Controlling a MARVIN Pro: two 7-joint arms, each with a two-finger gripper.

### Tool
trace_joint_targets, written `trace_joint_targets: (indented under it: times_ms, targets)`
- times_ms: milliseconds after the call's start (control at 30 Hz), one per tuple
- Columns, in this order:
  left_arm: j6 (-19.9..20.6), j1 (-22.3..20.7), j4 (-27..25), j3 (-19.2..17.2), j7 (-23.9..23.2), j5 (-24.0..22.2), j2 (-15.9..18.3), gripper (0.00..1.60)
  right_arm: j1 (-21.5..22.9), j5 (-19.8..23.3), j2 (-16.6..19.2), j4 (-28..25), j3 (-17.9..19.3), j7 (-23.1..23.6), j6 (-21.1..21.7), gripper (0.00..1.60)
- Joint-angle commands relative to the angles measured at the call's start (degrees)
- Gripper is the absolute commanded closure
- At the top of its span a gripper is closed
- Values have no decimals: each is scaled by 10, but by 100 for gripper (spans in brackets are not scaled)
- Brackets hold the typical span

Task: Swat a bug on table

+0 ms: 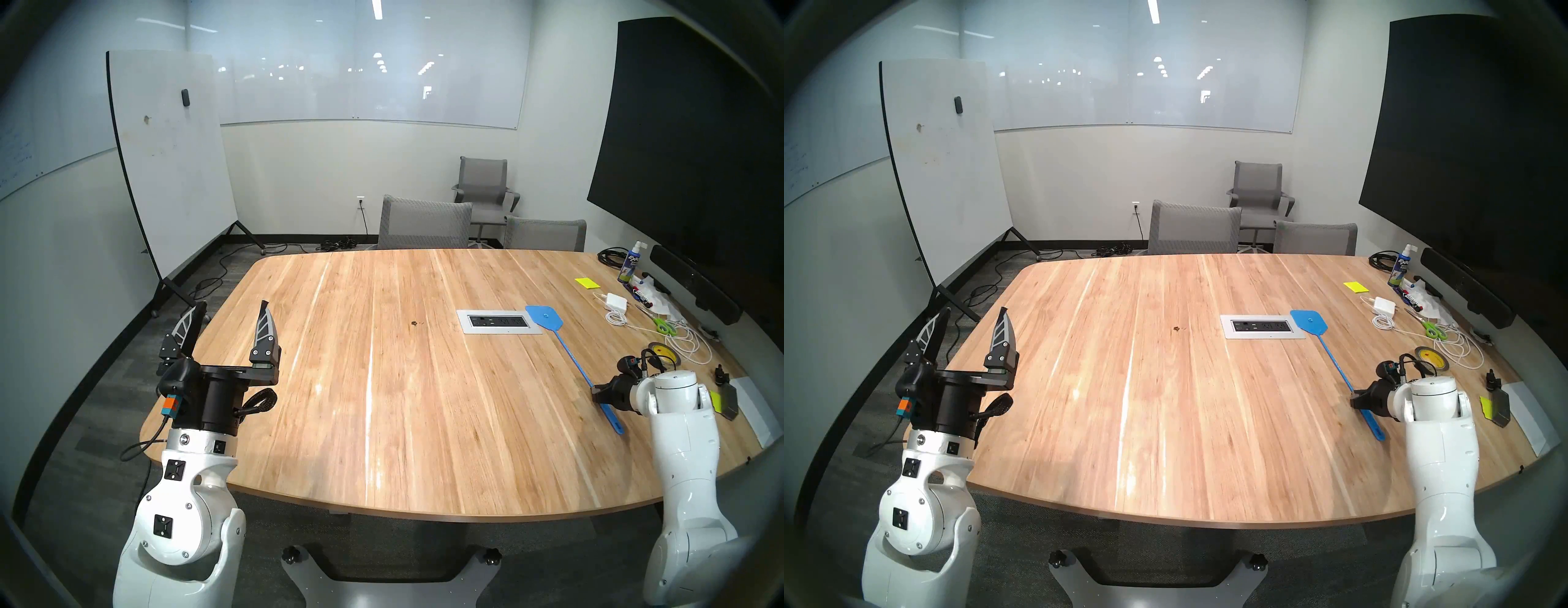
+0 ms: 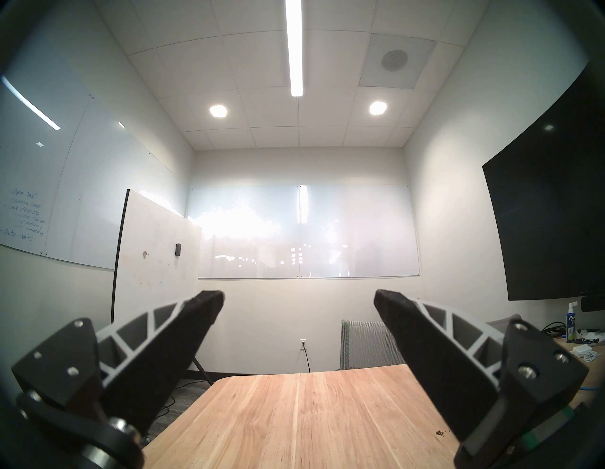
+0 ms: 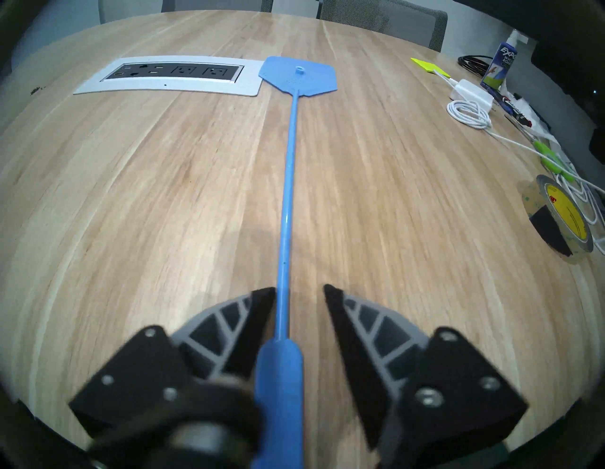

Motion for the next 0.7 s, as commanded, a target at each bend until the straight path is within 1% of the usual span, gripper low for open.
trace_joint_targets:
  times_ms: [0,267,367,667]
  targets:
    - [-1,1,-12,1,0,0,0,0,3,5,2,-9,3,5,-9,82]
    - [-1,1,-12,1,0,0,0,0,-6,7,0,-10,5,10,-13,83]
    - [-1,1,-12,1,0,0,0,0,-13,9,0,-16,7,16,-14,97]
    - [-1,1,-12,1,0,0,0,0,-24,10,-3,-18,14,20,-18,93]
